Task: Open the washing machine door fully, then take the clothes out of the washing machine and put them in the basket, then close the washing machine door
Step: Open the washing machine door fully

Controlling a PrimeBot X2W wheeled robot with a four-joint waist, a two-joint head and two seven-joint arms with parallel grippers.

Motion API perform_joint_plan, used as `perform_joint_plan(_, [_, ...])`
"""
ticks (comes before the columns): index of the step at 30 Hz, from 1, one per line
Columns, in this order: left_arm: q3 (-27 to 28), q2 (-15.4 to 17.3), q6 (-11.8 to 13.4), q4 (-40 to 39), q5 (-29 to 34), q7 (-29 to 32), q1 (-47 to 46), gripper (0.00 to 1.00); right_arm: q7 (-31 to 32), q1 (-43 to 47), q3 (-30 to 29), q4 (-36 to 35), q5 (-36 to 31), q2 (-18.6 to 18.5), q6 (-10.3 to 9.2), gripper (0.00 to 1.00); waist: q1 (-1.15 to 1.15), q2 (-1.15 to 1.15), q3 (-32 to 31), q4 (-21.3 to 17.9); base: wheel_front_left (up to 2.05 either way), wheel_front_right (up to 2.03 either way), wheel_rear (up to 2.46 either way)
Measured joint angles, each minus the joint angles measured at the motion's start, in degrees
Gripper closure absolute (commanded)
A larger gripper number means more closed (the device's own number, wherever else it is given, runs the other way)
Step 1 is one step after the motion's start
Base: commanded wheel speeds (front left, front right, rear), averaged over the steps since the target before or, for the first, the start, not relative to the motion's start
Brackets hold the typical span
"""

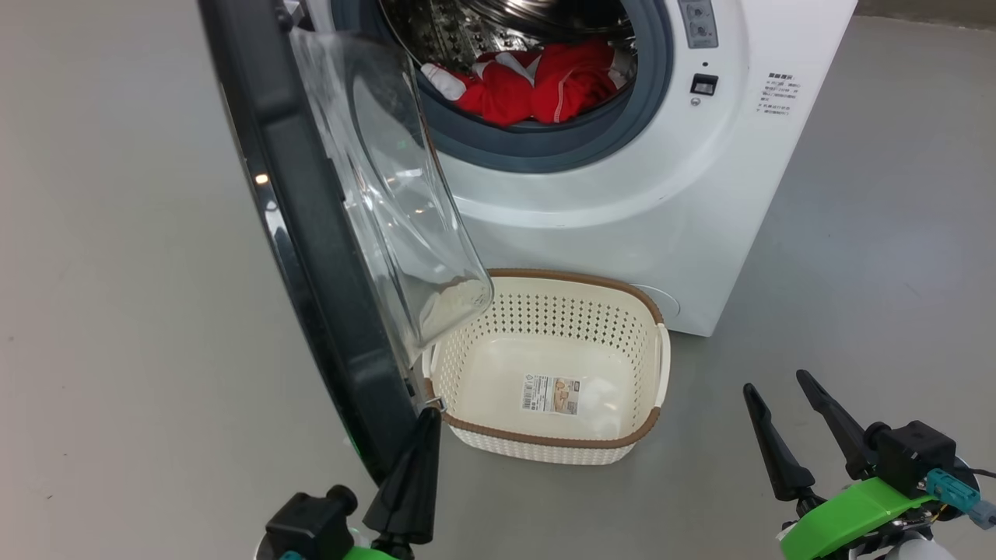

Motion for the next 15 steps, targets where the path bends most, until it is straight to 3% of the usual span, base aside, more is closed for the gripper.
perform_joint_plan(15, [4.5,-0.6,-0.1,0.7,0.2,0.1,0.6,1.00,0.0,0.0,0.2,0.0,0.0,0.1,0.00,0.00,0.00,0.00,-0.9,1.0,0.00,0.00,0.00])
